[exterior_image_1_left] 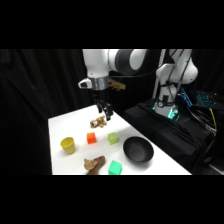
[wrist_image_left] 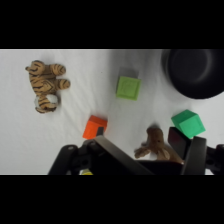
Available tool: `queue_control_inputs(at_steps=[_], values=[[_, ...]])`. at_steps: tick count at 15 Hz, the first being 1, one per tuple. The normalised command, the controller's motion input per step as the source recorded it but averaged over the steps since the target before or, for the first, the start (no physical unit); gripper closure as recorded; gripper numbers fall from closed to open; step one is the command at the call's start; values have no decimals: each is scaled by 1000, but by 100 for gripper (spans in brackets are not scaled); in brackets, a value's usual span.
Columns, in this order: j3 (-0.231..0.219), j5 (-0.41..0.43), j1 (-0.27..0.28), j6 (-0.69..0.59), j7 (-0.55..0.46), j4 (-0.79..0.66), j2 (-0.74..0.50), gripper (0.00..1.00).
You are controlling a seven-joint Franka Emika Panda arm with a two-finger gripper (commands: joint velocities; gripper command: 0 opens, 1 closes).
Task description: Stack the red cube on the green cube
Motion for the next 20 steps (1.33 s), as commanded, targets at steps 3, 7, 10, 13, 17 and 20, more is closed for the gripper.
queue_control_inputs(at_steps=[3, 7, 10, 13, 17, 20], values=[[13, 9, -34, -17, -26, 67, 39, 0], [-47, -20, -86, 0, -13, 270, 190, 0], [-61, 9, -103, -8, 17, 416, 320, 0], [-15, 95, -85, -46, -2, 475, 358, 0], [20, 138, -41, 24, 70, 423, 324, 0], [13, 114, -39, 128, 97, 292, 281, 0]])
